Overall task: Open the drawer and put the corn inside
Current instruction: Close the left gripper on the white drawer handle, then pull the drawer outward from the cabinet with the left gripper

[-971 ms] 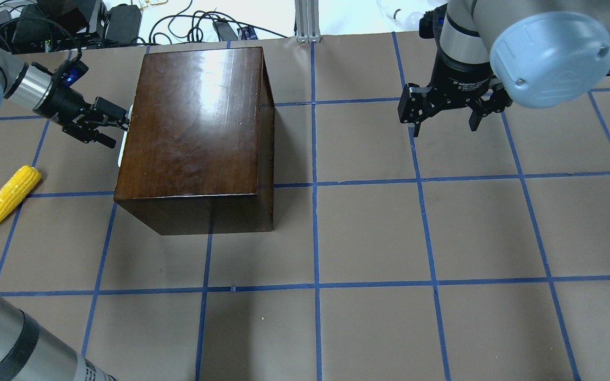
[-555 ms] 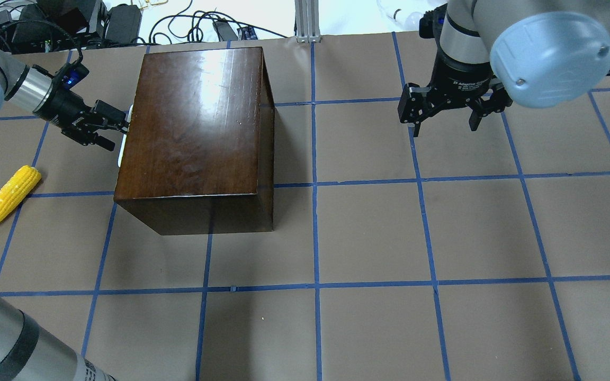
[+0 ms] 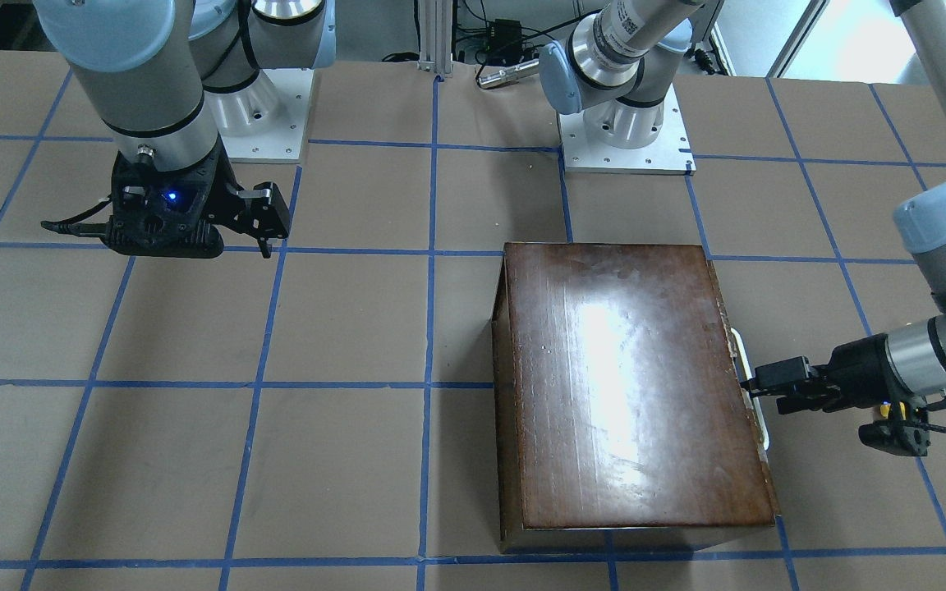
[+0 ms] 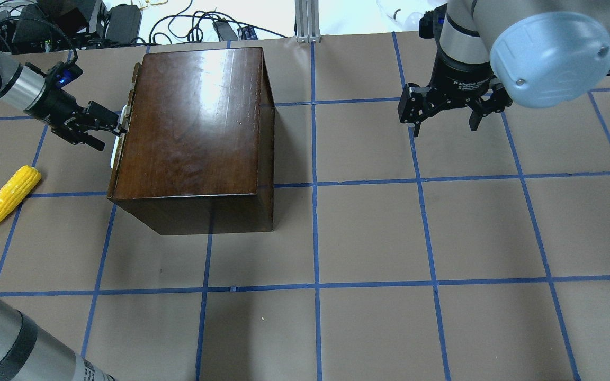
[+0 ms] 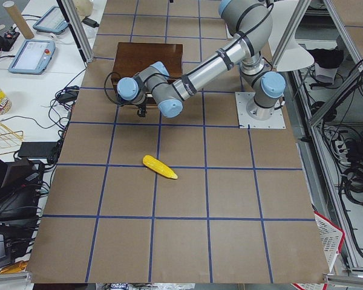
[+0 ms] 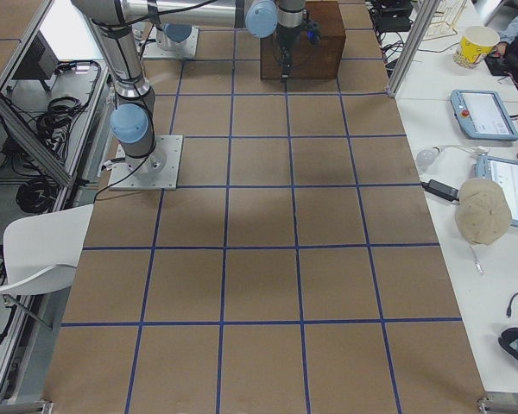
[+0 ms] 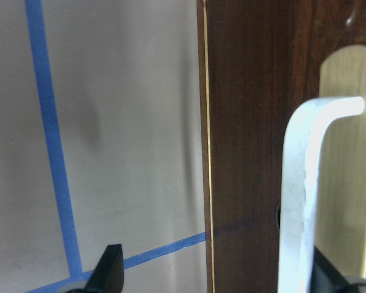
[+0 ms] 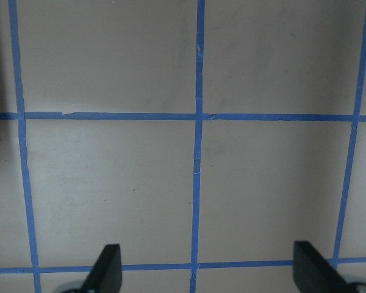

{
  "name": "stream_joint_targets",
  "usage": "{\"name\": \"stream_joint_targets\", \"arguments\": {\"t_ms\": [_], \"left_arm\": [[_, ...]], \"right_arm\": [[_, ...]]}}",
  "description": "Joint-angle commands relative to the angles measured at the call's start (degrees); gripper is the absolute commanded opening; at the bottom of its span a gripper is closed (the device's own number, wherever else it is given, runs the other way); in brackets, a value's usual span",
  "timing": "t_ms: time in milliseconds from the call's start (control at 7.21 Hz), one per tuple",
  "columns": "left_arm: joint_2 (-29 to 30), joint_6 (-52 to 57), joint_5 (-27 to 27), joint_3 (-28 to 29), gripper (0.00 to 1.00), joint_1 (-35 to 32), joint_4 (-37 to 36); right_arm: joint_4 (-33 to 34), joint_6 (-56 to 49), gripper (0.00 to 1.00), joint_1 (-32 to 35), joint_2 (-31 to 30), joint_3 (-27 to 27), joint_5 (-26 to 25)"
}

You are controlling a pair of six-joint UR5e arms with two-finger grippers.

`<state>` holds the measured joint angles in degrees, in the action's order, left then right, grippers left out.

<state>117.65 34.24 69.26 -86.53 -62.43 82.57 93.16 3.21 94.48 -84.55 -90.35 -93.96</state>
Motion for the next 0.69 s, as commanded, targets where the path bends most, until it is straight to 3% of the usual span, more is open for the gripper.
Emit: {"name": "stream_joint_targets", "arguments": {"t_ms": [0,555], "left_arm": [[-0.05,0.04,2.28,0.05,1.0,0.64,-1.01],[-0.05,0.04,2.37,1.01,1.0,2.31,-1.01]], "right_arm": [[0.0,0.04,1.0,0.0,0.0,0.0,0.09],[-0.09,0.04,1.0,0.0,0.0,0.0,0.0]]}}
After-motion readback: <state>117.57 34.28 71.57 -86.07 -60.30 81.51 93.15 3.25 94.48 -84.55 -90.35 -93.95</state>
